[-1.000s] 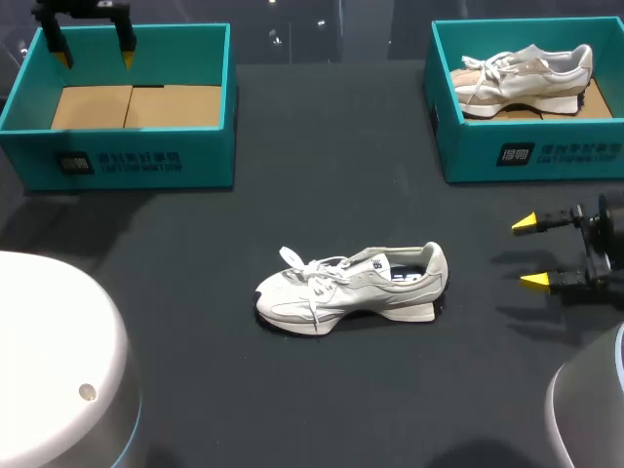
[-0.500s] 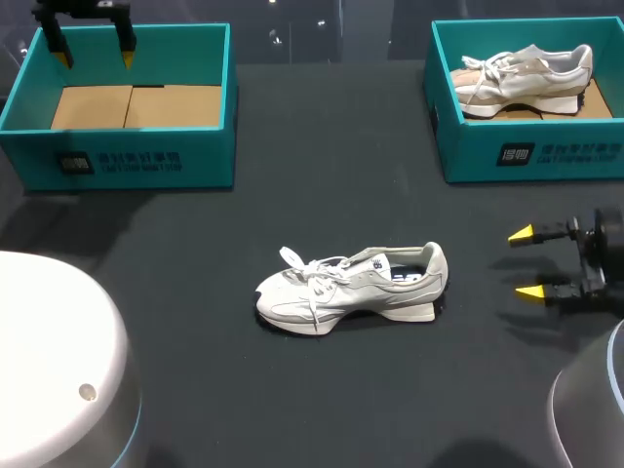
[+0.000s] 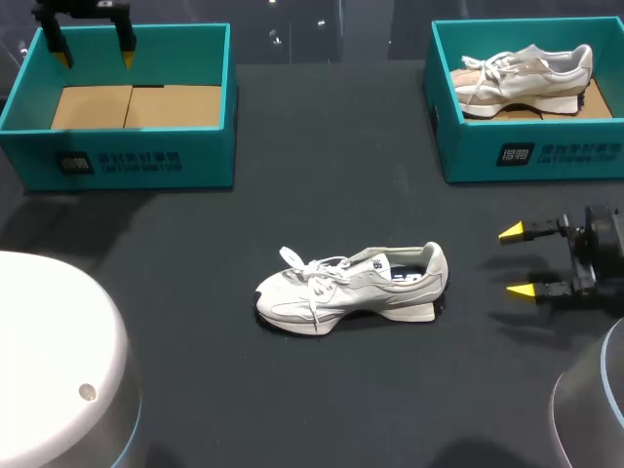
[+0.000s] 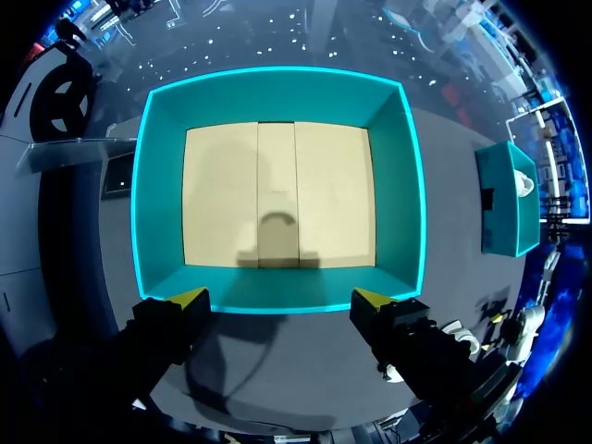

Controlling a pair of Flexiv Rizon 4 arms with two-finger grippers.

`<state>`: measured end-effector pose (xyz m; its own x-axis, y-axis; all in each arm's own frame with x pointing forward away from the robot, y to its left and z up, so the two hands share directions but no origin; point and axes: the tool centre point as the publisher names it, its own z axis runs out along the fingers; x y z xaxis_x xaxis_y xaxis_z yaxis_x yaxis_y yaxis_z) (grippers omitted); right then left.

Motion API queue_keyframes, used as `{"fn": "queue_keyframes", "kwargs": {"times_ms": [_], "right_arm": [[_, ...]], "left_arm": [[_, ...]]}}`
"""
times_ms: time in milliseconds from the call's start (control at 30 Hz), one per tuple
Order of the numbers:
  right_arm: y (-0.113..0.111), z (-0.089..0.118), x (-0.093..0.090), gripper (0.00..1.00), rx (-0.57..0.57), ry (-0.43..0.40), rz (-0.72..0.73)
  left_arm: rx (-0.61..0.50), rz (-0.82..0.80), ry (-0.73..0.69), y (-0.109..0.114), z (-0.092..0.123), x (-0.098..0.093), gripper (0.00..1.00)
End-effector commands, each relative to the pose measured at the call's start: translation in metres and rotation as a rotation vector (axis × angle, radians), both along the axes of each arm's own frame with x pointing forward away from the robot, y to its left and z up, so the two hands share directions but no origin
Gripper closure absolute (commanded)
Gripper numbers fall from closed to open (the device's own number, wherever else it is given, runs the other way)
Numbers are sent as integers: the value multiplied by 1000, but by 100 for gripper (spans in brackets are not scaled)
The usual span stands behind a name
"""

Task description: Take the shoe out of the shoebox, open the shoe tongue, remove and reinsert the insole, then place the shoe into the shoebox

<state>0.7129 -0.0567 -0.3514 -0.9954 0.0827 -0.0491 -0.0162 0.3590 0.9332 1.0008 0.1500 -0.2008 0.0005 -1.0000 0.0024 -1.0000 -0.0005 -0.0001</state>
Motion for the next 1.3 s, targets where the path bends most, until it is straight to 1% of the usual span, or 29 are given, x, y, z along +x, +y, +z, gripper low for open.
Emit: {"fn": "queue_keyframes", "kwargs": {"times_ms": [33,267,433,733,967,1300], "right_arm": [[18,-9,-5,0,-9,-10,-20],[32,-15,-14,0,-1,-19,-36],[45,-22,-18,0,-12,-3,-53],[68,-28,-10,0,-37,-3,-69],[79,-35,-4,0,-37,8,-79],[88,-45,7,0,-33,23,-85]], "left_arm": [[1,0,0,0,0,0,0],[1,0,0,0,0,0,0],[1,0,0,0,0,0,0],[1,0,0,0,0,0,0],[1,0,0,0,0,0,0],[1,0,0,0,0,0,0]]}}
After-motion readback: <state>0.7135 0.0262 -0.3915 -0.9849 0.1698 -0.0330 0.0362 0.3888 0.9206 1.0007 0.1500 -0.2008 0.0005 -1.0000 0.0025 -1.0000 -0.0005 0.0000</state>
